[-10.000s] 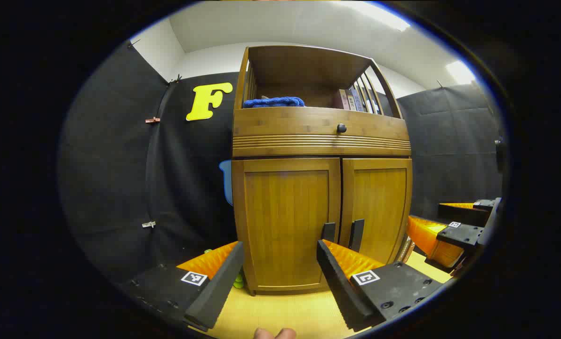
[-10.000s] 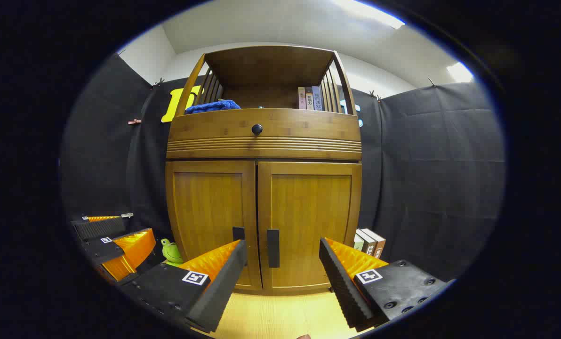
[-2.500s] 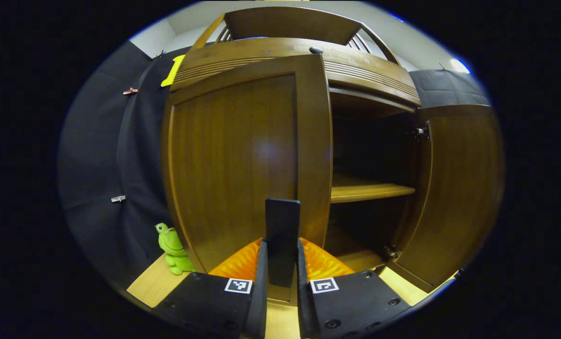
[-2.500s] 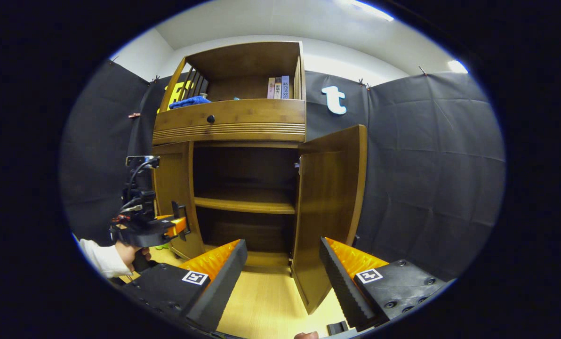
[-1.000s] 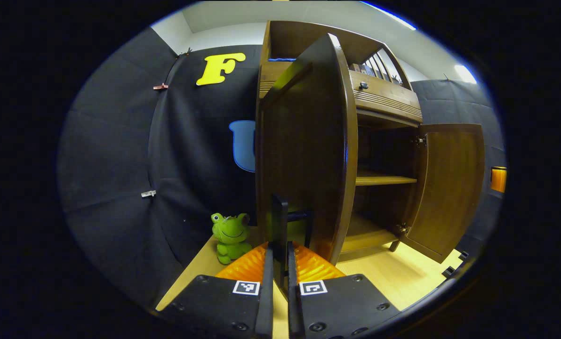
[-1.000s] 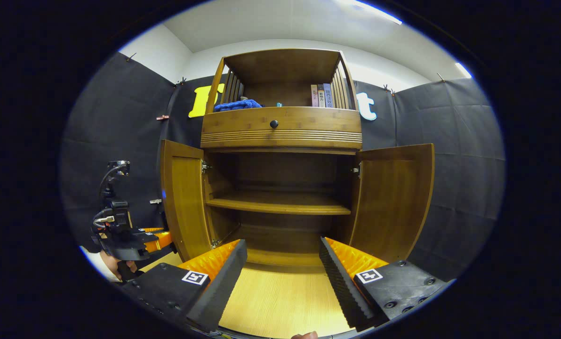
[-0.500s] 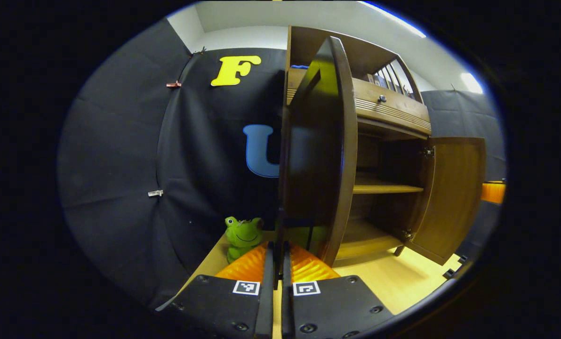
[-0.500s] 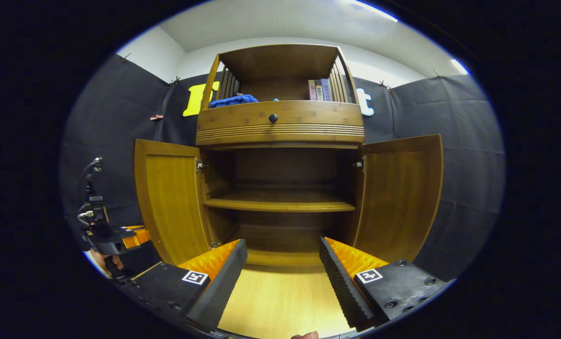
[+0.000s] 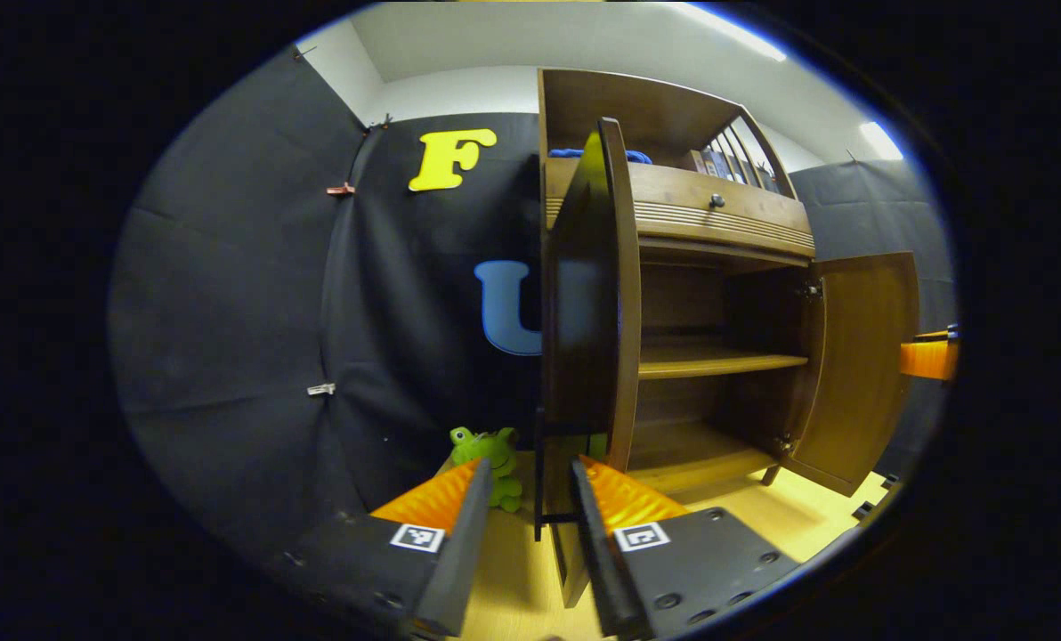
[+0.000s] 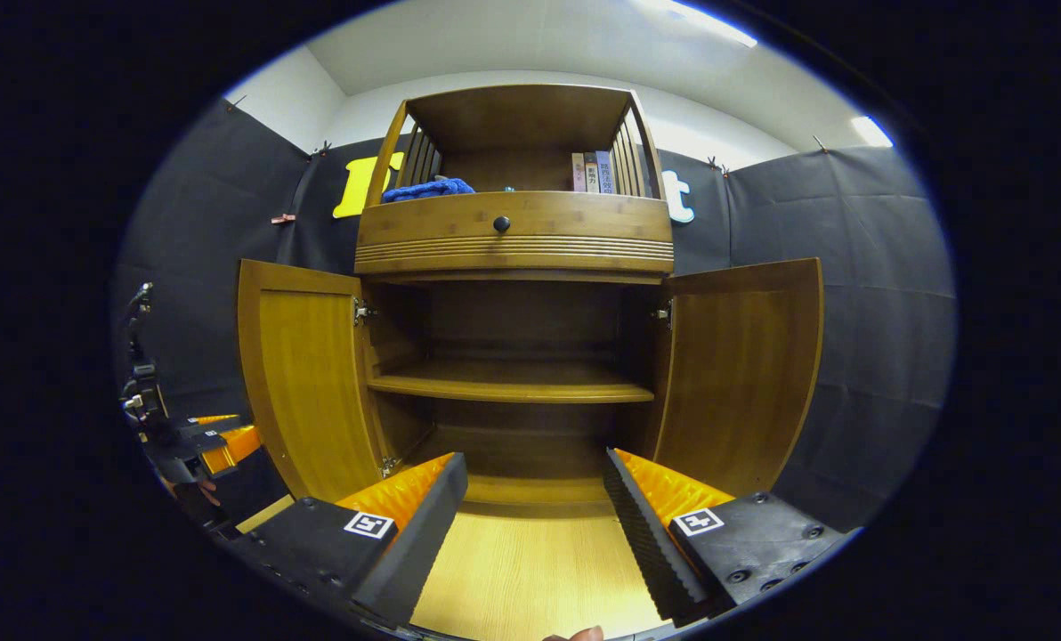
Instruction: Open the right door of the double-door shoe cabinet with the right hand, and open the left door with the left hand.
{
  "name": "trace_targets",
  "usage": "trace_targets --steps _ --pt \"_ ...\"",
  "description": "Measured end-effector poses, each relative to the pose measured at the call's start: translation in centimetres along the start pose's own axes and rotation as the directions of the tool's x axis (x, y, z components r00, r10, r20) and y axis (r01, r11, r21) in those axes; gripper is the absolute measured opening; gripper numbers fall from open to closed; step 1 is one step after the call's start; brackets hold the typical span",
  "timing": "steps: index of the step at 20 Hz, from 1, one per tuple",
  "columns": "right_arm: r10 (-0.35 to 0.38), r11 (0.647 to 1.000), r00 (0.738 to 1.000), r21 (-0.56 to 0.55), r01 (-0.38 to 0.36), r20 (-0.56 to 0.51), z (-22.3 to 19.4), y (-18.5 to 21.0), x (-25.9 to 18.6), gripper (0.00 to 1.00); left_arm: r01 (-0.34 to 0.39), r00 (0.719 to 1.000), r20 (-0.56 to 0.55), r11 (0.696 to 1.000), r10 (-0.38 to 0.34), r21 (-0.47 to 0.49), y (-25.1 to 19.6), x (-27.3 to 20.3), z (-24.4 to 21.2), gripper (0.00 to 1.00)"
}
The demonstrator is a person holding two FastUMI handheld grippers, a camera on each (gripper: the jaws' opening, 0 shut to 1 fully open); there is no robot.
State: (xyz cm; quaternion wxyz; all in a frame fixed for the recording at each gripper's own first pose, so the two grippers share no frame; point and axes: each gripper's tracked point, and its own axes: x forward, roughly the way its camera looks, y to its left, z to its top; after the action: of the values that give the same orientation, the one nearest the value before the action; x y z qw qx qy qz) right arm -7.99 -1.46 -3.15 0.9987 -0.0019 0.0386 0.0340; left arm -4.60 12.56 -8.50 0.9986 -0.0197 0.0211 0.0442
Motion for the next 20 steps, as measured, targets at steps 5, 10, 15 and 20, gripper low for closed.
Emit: trace_targets --steps 5,10,15,20 --pt "0.000 1.000 1.000 -0.013 0.000 -0.002 -0.3 -0.5 -0.3 0.98 0.038 0.999 0.003 0.998 -0.039 0.040 -2.7 -2.9 0.8 0.94" --pt "-0.005 1.000 1.000 -0.024 0.005 0.018 0.0 -1.1 -0.2 0.98 0.085 0.996 0.027 0.996 -0.086 0.012 -7.2 -4.2 2.6 0.96" --pt "-0.021 0.999 0.999 -0.028 0.022 0.027 0.1 -2.0 0.6 0.96 0.096 0.995 0.034 0.995 -0.096 -0.002 -10.7 -3.4 3.8 0.96" --pt "-0.052 0.998 0.998 -0.030 0.052 0.023 -0.2 -3.1 1.8 0.98 0.087 0.994 0.061 0.996 -0.087 0.010 -12.4 -1.8 4.8 0.96"
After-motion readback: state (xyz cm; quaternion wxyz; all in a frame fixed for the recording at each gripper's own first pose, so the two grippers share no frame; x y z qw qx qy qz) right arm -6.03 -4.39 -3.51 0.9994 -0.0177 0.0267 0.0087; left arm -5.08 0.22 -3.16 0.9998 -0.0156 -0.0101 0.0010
